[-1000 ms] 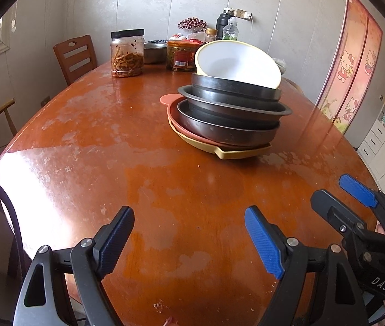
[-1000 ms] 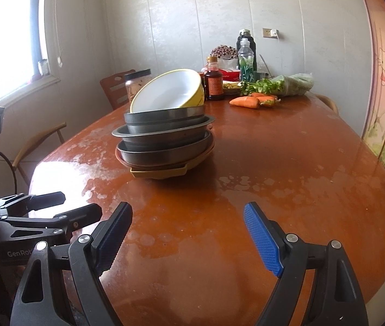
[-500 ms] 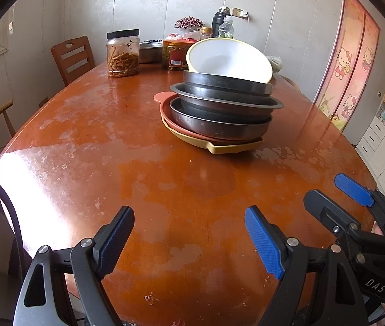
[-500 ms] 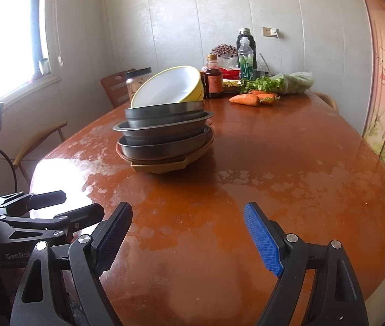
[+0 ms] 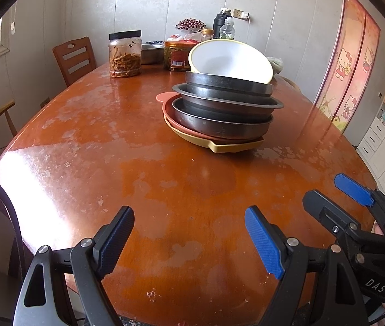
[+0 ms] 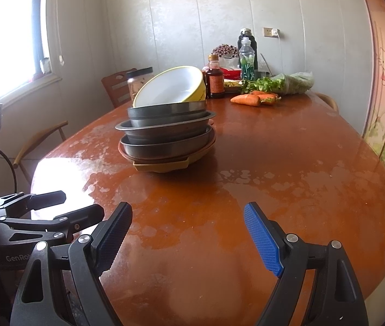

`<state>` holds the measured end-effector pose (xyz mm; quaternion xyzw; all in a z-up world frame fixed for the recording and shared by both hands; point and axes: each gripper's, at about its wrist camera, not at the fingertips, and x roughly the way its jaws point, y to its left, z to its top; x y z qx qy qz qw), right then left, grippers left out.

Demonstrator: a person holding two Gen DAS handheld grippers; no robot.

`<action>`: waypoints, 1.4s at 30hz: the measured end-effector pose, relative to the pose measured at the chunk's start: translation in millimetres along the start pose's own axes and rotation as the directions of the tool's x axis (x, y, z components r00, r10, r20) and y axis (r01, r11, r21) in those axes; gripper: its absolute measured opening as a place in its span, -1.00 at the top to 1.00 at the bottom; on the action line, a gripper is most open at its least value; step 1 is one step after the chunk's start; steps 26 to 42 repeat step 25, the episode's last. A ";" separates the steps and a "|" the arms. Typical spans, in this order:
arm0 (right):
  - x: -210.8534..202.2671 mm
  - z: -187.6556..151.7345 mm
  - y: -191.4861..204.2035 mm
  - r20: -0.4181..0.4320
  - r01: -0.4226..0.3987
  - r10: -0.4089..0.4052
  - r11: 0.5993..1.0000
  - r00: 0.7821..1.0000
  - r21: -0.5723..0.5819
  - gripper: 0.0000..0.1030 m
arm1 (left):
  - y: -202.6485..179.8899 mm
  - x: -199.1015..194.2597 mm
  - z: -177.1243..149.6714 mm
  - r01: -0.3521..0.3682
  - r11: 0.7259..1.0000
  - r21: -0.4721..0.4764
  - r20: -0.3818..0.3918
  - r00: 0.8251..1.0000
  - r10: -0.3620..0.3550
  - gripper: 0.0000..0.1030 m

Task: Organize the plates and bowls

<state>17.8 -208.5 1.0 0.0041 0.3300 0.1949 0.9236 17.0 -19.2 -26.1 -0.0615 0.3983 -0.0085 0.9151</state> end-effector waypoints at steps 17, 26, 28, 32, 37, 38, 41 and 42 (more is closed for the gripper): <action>2.3 2.0 2.7 0.000 0.000 0.000 1.000 1.000 -0.007 -0.66 | -0.1 1.6 1.2 -0.007 1.000 0.014 -0.003 1.000 0.007 -0.64; 5.4 3.2 0.9 -0.004 -0.003 0.003 1.000 1.000 0.001 -0.66 | 2.6 2.3 3.2 -0.002 1.000 0.019 0.011 1.000 0.001 -0.64; 5.4 3.2 0.9 -0.004 -0.003 0.003 1.000 1.000 0.001 -0.66 | 2.6 2.3 3.2 -0.002 1.000 0.019 0.011 1.000 0.001 -0.64; 5.4 3.2 0.9 -0.004 -0.003 0.003 1.000 1.000 0.001 -0.66 | 2.6 2.3 3.2 -0.002 1.000 0.019 0.011 1.000 0.001 -0.64; 5.4 3.2 0.9 -0.004 -0.003 0.003 1.000 1.000 0.001 -0.66 | 2.6 2.3 3.2 -0.002 1.000 0.019 0.011 1.000 0.001 -0.64; 5.4 3.2 0.9 -0.004 -0.003 0.003 1.000 1.000 0.001 -0.66 | 2.6 2.3 3.2 -0.002 1.000 0.019 0.011 1.000 0.001 -0.64; 5.4 3.2 0.9 -0.004 -0.003 0.003 1.000 1.000 0.001 -0.66 | 2.6 2.3 3.2 -0.002 1.000 0.019 0.011 1.000 0.001 -0.64; 5.4 3.2 0.9 -0.004 -0.003 0.003 1.000 1.000 0.001 -0.66 | 2.6 2.3 3.2 -0.002 1.000 0.019 0.011 1.000 0.001 -0.64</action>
